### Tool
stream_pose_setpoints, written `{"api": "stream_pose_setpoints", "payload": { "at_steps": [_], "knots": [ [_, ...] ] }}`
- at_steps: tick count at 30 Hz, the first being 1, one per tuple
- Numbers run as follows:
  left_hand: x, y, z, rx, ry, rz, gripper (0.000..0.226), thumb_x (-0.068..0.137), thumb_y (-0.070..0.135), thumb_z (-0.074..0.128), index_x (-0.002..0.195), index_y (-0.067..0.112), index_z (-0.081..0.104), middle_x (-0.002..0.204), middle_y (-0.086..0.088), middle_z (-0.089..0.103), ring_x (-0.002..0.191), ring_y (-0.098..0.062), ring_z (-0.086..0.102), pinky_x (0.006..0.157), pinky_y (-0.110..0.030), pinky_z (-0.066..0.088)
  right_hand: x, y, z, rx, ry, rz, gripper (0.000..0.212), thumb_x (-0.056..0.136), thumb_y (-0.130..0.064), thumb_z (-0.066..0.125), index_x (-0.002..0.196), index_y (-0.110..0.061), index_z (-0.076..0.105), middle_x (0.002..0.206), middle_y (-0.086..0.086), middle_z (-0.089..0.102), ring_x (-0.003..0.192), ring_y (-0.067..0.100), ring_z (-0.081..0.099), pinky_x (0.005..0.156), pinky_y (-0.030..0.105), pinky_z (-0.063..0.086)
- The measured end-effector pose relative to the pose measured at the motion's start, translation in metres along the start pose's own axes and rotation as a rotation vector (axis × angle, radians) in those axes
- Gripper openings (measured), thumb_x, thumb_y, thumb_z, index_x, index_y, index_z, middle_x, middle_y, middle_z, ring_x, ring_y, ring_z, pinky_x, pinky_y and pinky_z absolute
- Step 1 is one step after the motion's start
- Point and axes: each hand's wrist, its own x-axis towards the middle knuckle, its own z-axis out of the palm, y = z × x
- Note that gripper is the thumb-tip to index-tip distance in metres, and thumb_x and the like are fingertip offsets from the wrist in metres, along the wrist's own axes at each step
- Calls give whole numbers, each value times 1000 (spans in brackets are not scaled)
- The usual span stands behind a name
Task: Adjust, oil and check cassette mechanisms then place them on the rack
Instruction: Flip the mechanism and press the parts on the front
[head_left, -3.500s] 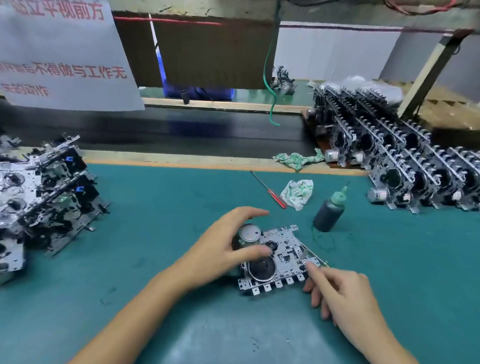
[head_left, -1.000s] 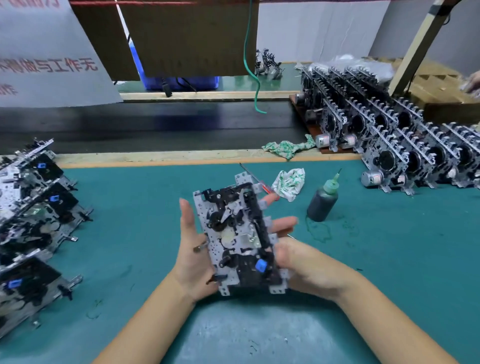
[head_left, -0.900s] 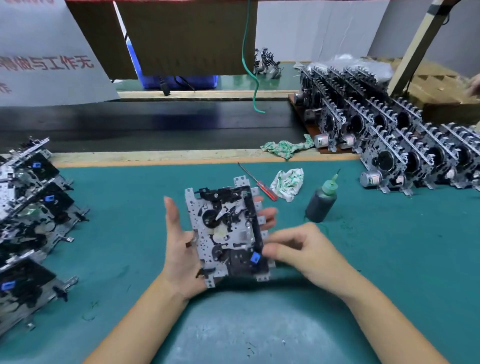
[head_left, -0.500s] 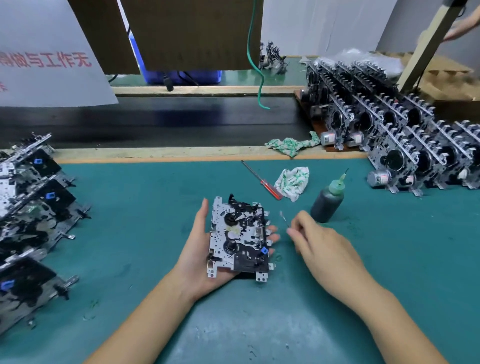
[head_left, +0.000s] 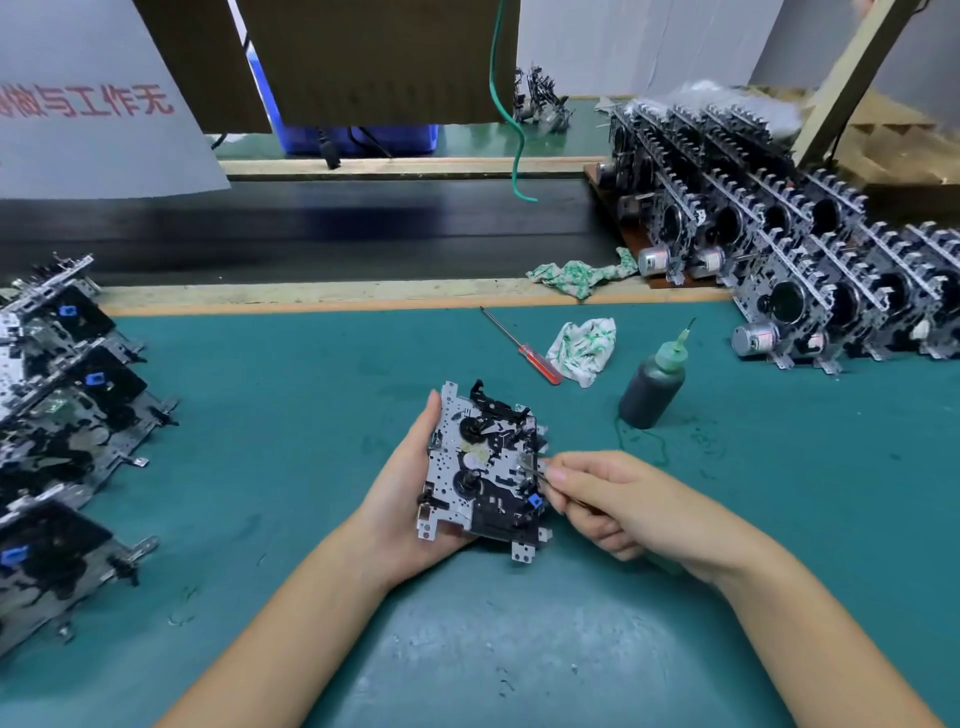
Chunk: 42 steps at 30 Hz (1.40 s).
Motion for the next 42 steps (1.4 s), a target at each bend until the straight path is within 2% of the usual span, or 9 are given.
{"api": "stream_pose_setpoints", "payload": {
  "at_steps": [5,10,14,19,23,29,31,36,42],
  "knots": [
    [0,1,0,17,2,-4,71,85,66,37,107,9,73,121,-16,64,107,-27,65,89,-38,50,3,2,1,-50,5,27,38,100,-31,41,67,-18,54,46,-9,28,39,5,17,37,14,18],
    [0,0,2,28,11,-3,72,85,66,36,106,9,74,120,-18,65,108,-29,65,88,-37,53,2,2,5,-94,-14,33,38,101,-26,39,66,-13,46,44,-5,36,37,9,34,39,19,31],
    [-1,0,3,36,28,-5,72,84,67,38,108,8,72,120,-20,64,107,-30,65,89,-38,53,1,0,7,-72,-2,85,41,101,-29,37,64,-14,41,45,-5,31,37,8,23,38,16,18],
    [-1,1,5,45,73,2,71,84,66,40,112,8,70,122,-19,64,109,-31,64,93,-42,48,1,0,9,-131,71,66,48,102,-27,37,56,-14,41,39,-5,26,35,10,33,42,22,29],
    [-1,1,4,45,77,5,69,82,65,42,109,8,72,121,-19,64,110,-31,63,93,-42,48,1,1,9,-93,55,84,52,101,-33,37,52,-19,40,43,-7,22,38,9,21,40,19,17],
    [-2,1,6,53,73,-4,72,85,66,38,111,8,71,120,-22,63,108,-31,64,88,-40,54,4,4,9,-96,7,95,45,101,-37,35,60,-16,37,42,-3,45,34,10,44,36,18,37],
    [-2,1,6,62,84,-2,73,86,67,37,113,7,70,121,-23,63,109,-32,64,91,-41,51,4,5,9,-118,9,98,45,101,-37,34,61,-16,36,41,-2,46,32,9,42,34,17,34],
    [-1,1,8,67,101,6,71,86,65,38,113,6,68,120,-23,63,107,-32,65,89,-42,50,2,3,8,-127,38,92,50,101,-36,34,56,-16,34,35,-5,28,33,9,18,36,16,17],
    [2,-1,7,48,91,32,66,89,61,37,99,8,76,111,-21,68,97,-30,69,74,-36,58,1,0,9,-164,9,84,54,102,-36,33,52,-14,32,33,-3,25,30,10,17,34,15,17]
  ]
}}
